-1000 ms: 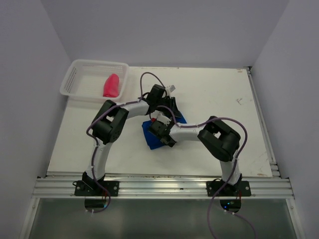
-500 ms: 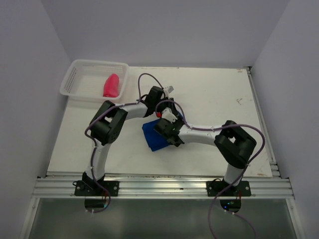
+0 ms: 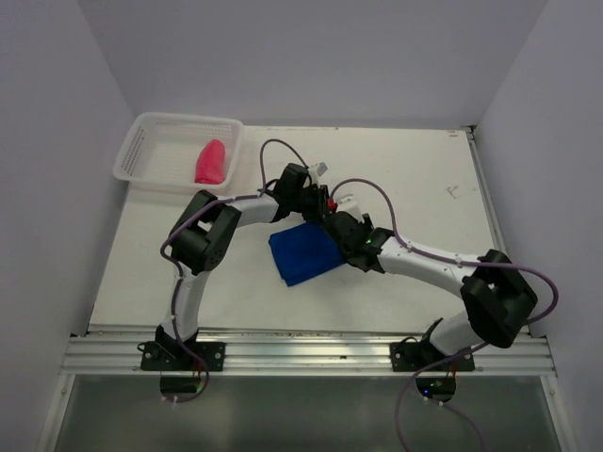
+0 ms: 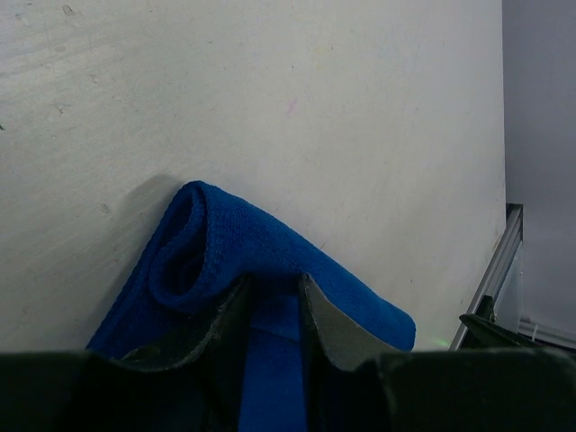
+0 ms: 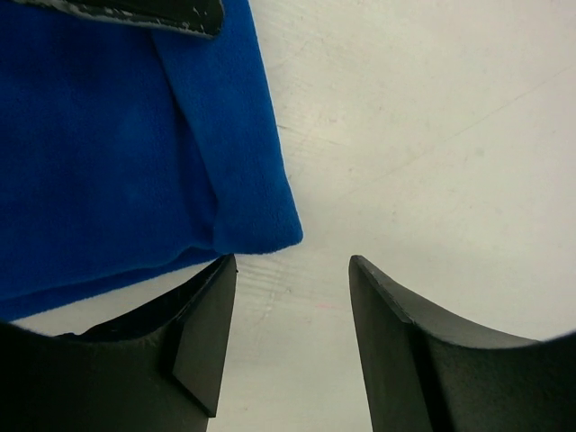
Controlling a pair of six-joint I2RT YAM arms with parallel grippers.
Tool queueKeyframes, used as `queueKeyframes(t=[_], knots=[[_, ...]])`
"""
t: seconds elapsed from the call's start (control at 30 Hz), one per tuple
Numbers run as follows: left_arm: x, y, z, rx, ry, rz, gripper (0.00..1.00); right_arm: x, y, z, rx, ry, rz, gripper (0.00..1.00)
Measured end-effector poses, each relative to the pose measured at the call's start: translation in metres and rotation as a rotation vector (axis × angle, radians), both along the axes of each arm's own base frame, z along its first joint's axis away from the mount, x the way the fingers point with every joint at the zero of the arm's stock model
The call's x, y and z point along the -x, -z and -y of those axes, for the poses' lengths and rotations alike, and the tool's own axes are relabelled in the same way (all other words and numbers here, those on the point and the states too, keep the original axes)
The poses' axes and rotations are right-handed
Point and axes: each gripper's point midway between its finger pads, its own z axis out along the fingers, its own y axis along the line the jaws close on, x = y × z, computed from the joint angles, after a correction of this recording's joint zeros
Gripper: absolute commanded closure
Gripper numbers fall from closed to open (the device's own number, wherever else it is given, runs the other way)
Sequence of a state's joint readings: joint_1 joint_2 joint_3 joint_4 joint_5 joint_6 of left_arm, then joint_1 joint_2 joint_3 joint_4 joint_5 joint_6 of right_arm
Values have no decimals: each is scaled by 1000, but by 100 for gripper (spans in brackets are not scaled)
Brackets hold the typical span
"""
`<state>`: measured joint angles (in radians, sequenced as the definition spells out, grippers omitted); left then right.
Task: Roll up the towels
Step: Roll the towel
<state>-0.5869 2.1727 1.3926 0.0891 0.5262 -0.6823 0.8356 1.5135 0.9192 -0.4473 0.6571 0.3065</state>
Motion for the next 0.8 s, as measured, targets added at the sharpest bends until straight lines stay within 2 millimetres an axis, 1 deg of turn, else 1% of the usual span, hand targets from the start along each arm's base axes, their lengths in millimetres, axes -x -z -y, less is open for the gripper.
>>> queueKeyframes(t=[0.07, 0.13, 0.17, 0.27, 0.37, 0.43, 0.53, 0.63, 0.8], knots=[[0, 0, 0, 1, -4, -4, 69, 5, 1, 6, -80, 21, -16, 43], [0, 1, 0, 1, -4, -4, 69, 9, 3, 7, -183, 33, -30, 42], [0, 0, -1, 2, -5, -2, 69, 8, 3, 15, -237, 68, -31, 41], [1, 0, -1, 3, -8, 2, 69, 6, 1, 24, -385, 127, -31, 41], [1, 1, -2, 6, -12, 3, 69, 2, 0, 21, -500, 151, -42, 41], [1, 1, -2, 9, -14, 3, 69, 0, 0, 14, -568, 147, -52, 41], [0, 0, -2, 10, -15, 5, 69, 1, 5, 5, -644, 132, -76, 41], [1, 0, -2, 11, -15, 5, 69, 3, 10, 3, -687, 135, -97, 43], [0, -1, -2, 11, -14, 6, 69, -5, 16, 2, -717, 147, -108, 43]])
